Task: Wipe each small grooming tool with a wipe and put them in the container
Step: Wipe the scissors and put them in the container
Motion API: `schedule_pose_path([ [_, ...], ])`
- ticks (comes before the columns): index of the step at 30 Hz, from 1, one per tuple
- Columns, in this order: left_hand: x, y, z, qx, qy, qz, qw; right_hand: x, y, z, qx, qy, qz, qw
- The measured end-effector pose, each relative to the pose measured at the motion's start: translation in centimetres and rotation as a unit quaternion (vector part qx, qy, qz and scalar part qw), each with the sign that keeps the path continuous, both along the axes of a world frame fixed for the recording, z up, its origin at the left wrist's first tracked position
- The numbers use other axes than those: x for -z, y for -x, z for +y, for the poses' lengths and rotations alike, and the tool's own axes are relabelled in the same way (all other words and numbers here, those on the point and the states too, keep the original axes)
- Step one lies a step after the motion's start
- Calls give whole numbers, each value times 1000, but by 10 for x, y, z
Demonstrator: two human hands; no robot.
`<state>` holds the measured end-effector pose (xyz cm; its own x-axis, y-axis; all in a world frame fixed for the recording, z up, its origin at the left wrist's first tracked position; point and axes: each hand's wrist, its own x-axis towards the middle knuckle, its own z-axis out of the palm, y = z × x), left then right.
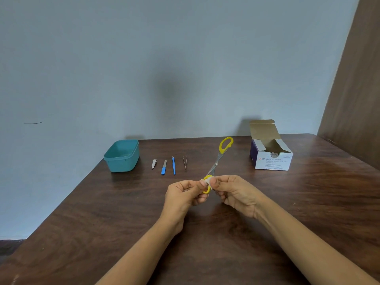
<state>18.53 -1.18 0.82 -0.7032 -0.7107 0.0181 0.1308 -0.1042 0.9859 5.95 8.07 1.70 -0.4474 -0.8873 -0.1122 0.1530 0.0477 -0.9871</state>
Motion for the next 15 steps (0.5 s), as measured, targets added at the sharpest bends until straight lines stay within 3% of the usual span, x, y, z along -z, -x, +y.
schedule_pose_path([
  [6,-6,2,1,38,-49,8,998,-10,1,6,-9,29,22,999],
  [15,-19,-5,-18,-40,-27,57,997,-13,-4,10,-87,-64,133,985],
])
